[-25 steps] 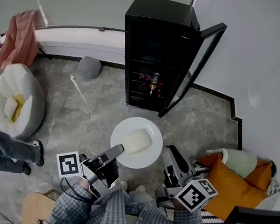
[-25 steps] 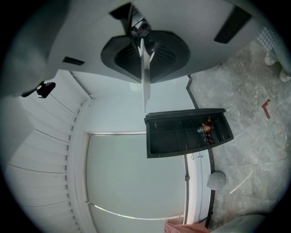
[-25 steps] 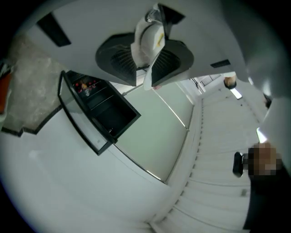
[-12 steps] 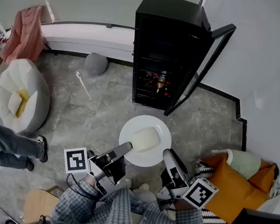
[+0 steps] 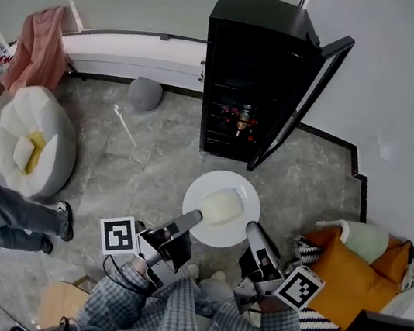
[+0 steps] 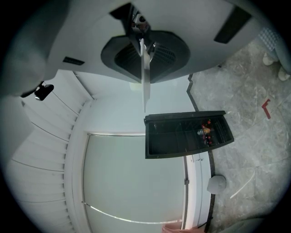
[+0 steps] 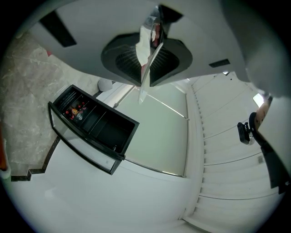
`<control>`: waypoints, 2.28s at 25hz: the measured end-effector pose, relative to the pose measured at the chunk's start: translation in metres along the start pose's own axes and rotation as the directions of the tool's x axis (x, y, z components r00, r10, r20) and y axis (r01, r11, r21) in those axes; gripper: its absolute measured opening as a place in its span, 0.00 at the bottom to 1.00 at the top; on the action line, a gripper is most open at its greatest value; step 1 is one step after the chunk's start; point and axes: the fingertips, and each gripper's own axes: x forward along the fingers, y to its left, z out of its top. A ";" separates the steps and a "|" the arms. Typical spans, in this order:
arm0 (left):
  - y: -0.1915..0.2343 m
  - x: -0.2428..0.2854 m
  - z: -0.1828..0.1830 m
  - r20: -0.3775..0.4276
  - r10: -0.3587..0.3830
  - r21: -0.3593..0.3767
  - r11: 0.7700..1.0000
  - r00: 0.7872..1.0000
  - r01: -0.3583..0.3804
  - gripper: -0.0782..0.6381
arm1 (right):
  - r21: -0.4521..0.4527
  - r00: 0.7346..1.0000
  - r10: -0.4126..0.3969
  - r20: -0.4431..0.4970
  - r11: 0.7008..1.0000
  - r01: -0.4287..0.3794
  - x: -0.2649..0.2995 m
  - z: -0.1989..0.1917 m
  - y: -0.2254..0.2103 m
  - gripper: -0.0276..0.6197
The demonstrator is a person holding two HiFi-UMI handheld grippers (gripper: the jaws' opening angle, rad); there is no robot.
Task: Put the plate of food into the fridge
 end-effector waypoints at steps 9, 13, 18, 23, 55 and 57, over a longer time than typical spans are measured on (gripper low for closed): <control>0.007 -0.014 0.008 -0.022 -0.010 -0.014 1.000 1.000 0.010 0.16 | -0.024 1.000 -0.022 0.012 0.999 0.023 0.007 -0.015 0.005 0.14; 0.009 -0.011 0.007 -0.019 0.001 -0.015 1.000 1.000 -0.002 0.16 | -0.017 1.000 -0.021 0.009 1.000 0.021 0.006 -0.012 0.001 0.14; 0.013 -0.010 0.018 -0.014 0.008 -0.022 1.000 1.000 -0.008 0.16 | -0.002 1.000 -0.023 -0.002 1.000 0.023 0.019 -0.012 -0.004 0.14; 0.019 0.004 0.032 0.011 0.017 -0.039 0.999 1.000 -0.016 0.16 | -0.001 0.999 -0.022 -0.025 1.000 0.022 0.036 0.002 -0.014 0.14; 0.015 0.156 0.115 0.147 0.011 -0.007 1.000 0.989 -0.010 0.16 | 0.029 0.995 0.056 -0.078 0.998 -0.054 0.125 0.155 -0.076 0.14; 0.020 0.175 0.123 0.153 0.020 -0.009 1.000 0.988 -0.019 0.16 | 0.037 0.995 0.045 -0.085 0.998 -0.042 0.132 0.170 -0.092 0.14</control>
